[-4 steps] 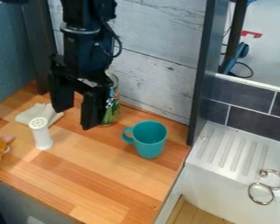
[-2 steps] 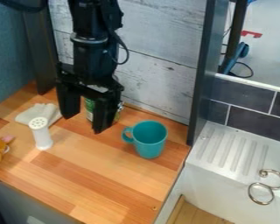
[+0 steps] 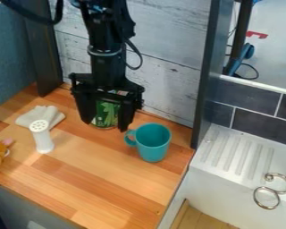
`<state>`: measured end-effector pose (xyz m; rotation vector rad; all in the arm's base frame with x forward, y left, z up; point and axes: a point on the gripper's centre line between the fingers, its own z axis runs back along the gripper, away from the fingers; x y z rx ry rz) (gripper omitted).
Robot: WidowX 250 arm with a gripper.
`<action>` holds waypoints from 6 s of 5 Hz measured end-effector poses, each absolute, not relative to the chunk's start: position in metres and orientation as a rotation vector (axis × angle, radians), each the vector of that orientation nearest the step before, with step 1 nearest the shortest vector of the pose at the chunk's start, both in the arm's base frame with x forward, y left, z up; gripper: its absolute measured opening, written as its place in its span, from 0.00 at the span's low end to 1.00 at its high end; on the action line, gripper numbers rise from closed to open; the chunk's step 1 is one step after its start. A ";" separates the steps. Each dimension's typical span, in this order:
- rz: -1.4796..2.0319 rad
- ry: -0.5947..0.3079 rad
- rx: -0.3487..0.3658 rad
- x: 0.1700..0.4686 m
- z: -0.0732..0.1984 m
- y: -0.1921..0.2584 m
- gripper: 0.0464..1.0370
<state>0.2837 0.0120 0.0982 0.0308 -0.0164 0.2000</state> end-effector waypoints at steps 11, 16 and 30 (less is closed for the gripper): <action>0.686 -0.020 -0.053 0.312 0.029 -0.007 0.09; 0.971 -0.096 -0.013 0.208 0.072 0.045 0.05; 0.042 0.076 0.093 0.274 0.155 0.078 0.96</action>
